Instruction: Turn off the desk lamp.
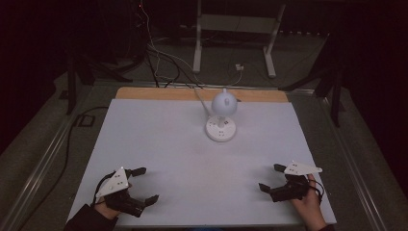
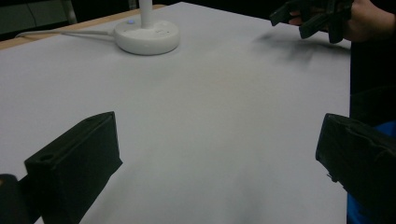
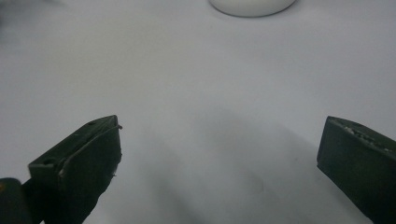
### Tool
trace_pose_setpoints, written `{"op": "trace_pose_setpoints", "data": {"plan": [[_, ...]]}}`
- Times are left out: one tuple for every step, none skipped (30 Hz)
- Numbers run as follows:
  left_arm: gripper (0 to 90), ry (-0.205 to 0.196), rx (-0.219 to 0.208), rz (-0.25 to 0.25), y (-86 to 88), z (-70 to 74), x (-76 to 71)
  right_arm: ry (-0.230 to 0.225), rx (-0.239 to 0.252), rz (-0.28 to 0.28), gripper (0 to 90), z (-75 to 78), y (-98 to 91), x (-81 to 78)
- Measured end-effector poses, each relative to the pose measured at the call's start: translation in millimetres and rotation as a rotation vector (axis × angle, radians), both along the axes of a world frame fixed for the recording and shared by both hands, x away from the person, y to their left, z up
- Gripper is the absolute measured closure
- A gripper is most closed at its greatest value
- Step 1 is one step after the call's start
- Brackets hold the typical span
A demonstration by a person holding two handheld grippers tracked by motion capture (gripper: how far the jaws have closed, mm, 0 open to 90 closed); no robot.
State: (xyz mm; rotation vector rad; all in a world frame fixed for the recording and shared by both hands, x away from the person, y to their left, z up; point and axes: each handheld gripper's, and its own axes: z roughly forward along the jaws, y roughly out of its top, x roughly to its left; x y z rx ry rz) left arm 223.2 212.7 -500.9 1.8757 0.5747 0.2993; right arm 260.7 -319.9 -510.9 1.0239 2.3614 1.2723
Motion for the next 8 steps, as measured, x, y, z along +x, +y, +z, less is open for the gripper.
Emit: {"op": "trace_pose_setpoints", "data": {"plan": [[0.4,-0.001,0.002,0.0,0.0,-0.1,-0.1,0.0,-0.007,0.003,0.0,-0.9,0.9,0.7],[0.4,-0.002,0.004,0.0,0.1,-0.1,-0.1,0.005,-0.011,0.006,0.0,-1.9,1.8,1.4],[0.4,-0.001,0.004,-0.001,0.2,-0.1,0.0,0.008,-0.014,0.008,0.0,-2.8,2.9,1.8],[0.4,-0.001,0.0,-0.001,0.1,0.1,0.0,0.011,-0.022,0.012,0.0,-3.4,3.9,2.2],[0.4,-0.001,-0.001,-0.001,0.1,0.1,0.0,0.01,-0.027,0.017,0.0,-4.3,4.8,2.6],[0.4,-0.001,0.0,-0.001,0.0,0.1,-0.1,0.016,-0.03,0.019,0.0,-4.6,5.6,2.7],[0.4,-0.002,0.002,0.0,-0.2,0.0,-0.2,0.018,-0.033,0.022,0.0,-5.0,6.3,3.0],[0.4,-0.003,0.004,-0.001,-0.2,0.1,-0.2,0.018,-0.034,0.024,0.0,-5.2,7.0,2.9]]}}
